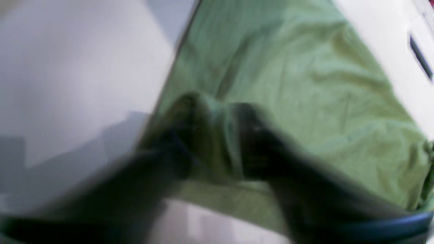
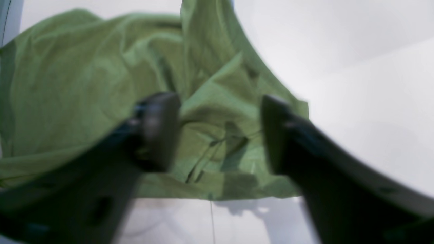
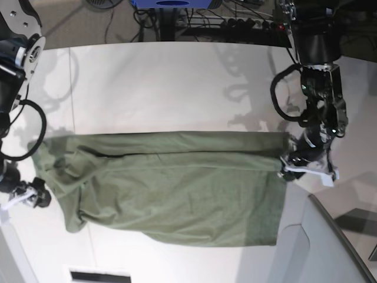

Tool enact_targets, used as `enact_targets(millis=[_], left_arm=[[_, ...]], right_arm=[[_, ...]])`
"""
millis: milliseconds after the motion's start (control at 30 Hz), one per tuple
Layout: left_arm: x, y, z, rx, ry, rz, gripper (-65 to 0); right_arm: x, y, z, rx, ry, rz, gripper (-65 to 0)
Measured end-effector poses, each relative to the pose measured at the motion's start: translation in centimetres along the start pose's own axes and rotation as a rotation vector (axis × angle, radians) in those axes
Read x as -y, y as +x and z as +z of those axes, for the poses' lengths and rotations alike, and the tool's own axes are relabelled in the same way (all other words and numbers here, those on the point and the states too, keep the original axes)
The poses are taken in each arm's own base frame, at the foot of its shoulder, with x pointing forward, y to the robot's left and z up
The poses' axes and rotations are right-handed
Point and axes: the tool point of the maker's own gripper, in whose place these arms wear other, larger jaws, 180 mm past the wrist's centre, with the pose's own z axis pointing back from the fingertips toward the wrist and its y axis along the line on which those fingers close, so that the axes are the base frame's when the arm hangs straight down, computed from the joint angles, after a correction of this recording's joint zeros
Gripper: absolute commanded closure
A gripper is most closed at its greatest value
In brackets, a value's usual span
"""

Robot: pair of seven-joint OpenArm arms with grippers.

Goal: Layout the t-shirt on the table in an organized manner, then fold the t-shirt properly
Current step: 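Fold the grasped edge over toward the hem with both grippers, then regrasp the folded edge with both grippers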

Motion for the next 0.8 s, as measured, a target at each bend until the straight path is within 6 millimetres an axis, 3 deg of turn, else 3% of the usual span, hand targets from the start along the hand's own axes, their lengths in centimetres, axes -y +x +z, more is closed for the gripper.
enact_targets(millis=[33,100,133,200,267,333,433,533,600,800], left_arm=[[-0.5,1.3,0.4,0.032,0.011,0.003,-47.1],[-1.5,3.7,1.7,0.109,0.029,0.021,-56.3],[-1.9,4.7,2.5,0.145,0.033,0.025,-57.9],[-2.7,5.1,4.0,0.178,0.043,0.014,-57.9],[-3.7,2.6,4.6,0.137,0.063,0.013,-57.9],[-4.5,-1.3,4.9,0.056,0.078,0.031,-57.8],[-6.1,-6.2,5.8,-0.044,0.112,0.045,-57.8],[-5.0,-7.5,6.2,-0.07,0.013,-0.016,-57.8],[-4.7,-7.7,6.2,-0.07,-0.012,-0.029,-57.8],[-4.7,-8.8,6.4,-0.083,-0.012,0.003,-57.8]], right_arm=[[0.0,0.7,0.6,0.031,-0.006,0.015,-47.9],[1.1,1.8,2.8,0.112,-0.026,0.005,-46.5],[2.0,1.7,3.9,0.139,-0.048,-0.012,-44.9],[4.4,-0.6,5.4,0.14,-0.12,-0.069,-42.2],[5.1,-5.0,5.5,0.061,-0.139,-0.12,-41.9],[4.7,-8.9,4.7,-0.02,-0.12,-0.196,-41.9],[4.9,-12.1,3.4,-0.071,-0.09,-0.329,-41.9],[6.6,-14.0,3.1,-0.11,-0.124,-0.405,-41.9],[6.3,-14.8,2.4,-0.126,-0.103,-0.453,-41.9],[5.3,-14.1,-0.2,-0.06,-0.068,-0.521,-41.4]])
